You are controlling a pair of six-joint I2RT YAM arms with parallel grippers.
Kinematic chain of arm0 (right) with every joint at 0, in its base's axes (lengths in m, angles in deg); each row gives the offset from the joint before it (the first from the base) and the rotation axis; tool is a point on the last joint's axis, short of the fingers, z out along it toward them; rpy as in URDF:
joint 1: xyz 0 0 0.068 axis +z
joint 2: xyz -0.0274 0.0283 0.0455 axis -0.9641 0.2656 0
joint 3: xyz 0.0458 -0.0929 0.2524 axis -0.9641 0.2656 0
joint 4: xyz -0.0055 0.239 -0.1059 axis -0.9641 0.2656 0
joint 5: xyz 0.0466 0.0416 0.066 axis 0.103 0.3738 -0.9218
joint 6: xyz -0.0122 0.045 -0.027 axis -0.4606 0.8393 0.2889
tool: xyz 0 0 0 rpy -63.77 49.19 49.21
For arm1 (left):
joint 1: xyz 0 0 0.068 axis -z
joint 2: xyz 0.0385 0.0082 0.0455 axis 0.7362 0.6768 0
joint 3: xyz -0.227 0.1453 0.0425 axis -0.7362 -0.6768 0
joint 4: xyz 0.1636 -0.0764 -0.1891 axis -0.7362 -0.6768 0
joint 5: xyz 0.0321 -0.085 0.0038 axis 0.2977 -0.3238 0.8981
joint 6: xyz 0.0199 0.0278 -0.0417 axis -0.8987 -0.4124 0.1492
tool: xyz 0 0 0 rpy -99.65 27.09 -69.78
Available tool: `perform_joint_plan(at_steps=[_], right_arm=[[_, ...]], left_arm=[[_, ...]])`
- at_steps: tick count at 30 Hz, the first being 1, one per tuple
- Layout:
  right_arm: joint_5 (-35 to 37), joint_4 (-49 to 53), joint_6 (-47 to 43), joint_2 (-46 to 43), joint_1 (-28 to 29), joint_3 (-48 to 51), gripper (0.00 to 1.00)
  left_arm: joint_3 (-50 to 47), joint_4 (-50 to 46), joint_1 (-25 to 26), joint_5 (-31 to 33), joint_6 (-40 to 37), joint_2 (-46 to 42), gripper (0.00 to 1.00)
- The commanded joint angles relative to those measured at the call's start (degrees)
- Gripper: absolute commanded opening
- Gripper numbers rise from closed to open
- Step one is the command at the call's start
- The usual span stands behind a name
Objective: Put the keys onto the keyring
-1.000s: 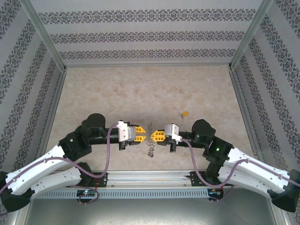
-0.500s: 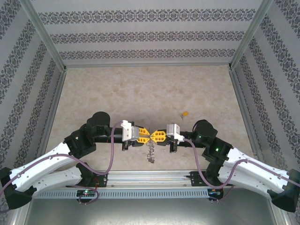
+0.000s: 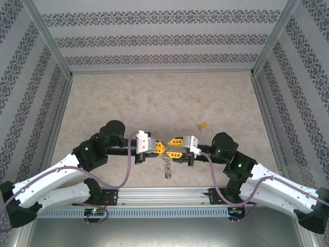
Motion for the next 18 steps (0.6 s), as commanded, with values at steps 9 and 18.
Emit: perform_joint_plan(at_steps=[9, 18], right_arm=[[12.1, 13.4, -5.4, -0.9, 2.5, -6.3, 0.31], [13.3, 12.8, -7.5, 3.8, 4.9, -8.1, 0.28]], left_arm=[[16.0, -26.0, 0.4, 11.8, -11.6, 8.4, 0.0], [20.3, -30.5, 1.6, 12.7, -13.3, 12.4, 0.0]])
